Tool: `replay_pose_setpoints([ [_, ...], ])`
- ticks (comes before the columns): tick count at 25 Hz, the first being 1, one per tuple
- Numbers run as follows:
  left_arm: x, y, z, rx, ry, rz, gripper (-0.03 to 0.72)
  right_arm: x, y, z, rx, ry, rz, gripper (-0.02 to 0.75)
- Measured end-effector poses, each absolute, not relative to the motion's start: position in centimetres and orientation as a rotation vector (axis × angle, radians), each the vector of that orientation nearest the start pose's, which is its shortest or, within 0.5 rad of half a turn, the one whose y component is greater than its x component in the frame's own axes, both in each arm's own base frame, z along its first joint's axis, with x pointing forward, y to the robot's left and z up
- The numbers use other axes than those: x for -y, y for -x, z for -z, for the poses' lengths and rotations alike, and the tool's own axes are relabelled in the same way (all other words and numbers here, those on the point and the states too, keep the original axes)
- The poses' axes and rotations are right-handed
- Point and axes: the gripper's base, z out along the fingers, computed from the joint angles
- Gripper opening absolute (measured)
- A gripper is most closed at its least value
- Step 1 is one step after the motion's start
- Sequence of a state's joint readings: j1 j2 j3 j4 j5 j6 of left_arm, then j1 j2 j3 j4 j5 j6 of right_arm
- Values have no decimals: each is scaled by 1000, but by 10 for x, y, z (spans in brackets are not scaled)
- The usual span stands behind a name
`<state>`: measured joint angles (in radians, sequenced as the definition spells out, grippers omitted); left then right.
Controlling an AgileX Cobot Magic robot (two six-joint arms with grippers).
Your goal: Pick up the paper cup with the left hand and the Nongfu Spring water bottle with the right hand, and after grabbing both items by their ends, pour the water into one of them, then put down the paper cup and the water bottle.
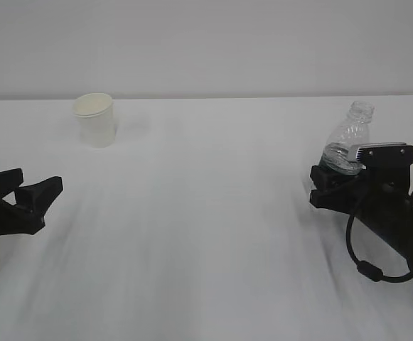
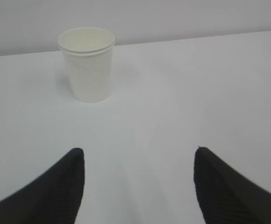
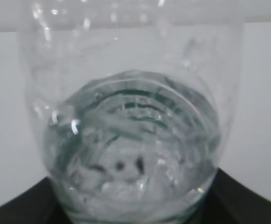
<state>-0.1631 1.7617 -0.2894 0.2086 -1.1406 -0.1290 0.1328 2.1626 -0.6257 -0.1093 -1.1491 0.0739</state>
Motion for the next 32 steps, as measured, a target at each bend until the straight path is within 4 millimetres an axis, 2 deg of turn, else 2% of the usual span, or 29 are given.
replay_pose_setpoints([
  [24,57,-240,-129,-1810,-247,318,515,-52,-323,-66,-1870,240,-146,413],
  [29,57,-240,-129,-1810,-247,318,513,-50,-310,-75,-1877,249,-140,410],
  [32,57,-240,-129,-1810,-247,318,513,-49,-301,-86,-1861,250,-138,409],
])
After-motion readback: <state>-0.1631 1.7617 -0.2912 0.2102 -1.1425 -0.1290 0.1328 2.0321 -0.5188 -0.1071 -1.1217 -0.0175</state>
